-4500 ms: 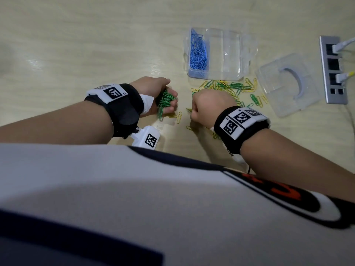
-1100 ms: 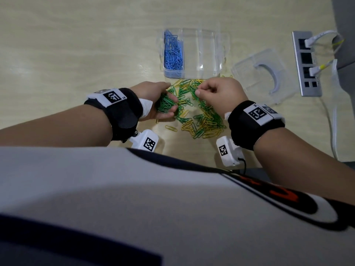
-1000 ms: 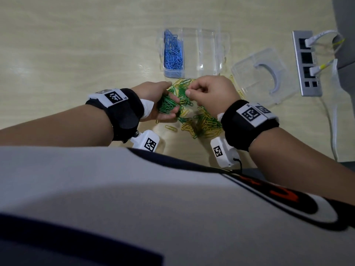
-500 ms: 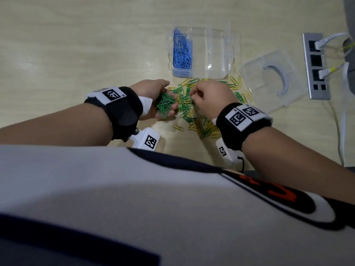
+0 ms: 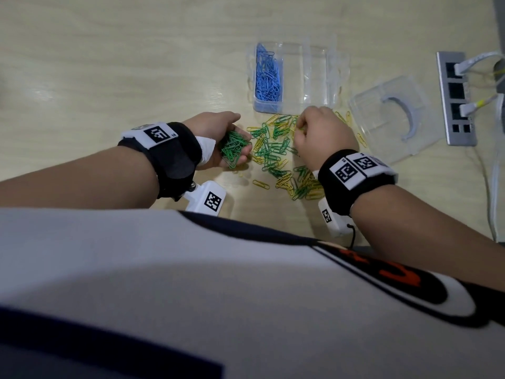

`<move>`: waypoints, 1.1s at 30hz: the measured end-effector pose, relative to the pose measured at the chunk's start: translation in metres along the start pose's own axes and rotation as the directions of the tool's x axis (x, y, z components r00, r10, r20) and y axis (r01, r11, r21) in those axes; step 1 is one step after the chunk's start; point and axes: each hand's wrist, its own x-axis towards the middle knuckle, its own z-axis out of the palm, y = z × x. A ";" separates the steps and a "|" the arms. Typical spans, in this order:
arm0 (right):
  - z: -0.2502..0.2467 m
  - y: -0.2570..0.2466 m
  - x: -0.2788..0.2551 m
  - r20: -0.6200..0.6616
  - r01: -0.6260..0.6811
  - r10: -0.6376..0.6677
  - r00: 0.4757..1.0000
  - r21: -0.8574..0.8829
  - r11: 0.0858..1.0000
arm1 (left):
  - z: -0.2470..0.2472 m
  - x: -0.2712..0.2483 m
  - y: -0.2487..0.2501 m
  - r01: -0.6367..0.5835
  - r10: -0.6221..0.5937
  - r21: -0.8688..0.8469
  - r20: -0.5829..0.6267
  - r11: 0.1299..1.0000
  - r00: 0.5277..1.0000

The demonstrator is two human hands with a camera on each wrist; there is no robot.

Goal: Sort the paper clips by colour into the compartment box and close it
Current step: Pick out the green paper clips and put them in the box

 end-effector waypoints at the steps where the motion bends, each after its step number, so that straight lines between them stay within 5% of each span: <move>1: 0.000 0.000 0.000 0.003 0.001 -0.001 1.000 -0.005 1.000 | 0.000 -0.001 0.000 -0.003 0.003 -0.001 0.000 1.000 1.000; 8: 0.012 -0.019 -0.005 0.231 0.197 -0.179 0.956 -0.054 0.979 | -0.002 -0.002 0.001 -0.010 0.010 0.012 -0.014 1.000 1.000; 20: 0.019 -0.019 0.005 0.227 0.238 -0.196 0.954 -0.177 0.955 | 0.001 -0.002 0.003 -0.013 0.014 0.030 -0.033 0.999 0.999; 25: 0.000 -0.018 0.007 0.158 0.168 -0.168 0.973 0.008 0.986 | 0.002 0.001 0.004 -0.008 0.010 0.050 -0.038 0.999 0.999; 33: -0.016 -0.046 0.001 0.095 0.276 -0.300 0.949 0.210 0.938 | 0.011 0.000 0.009 0.012 -0.010 0.056 -0.040 0.998 0.999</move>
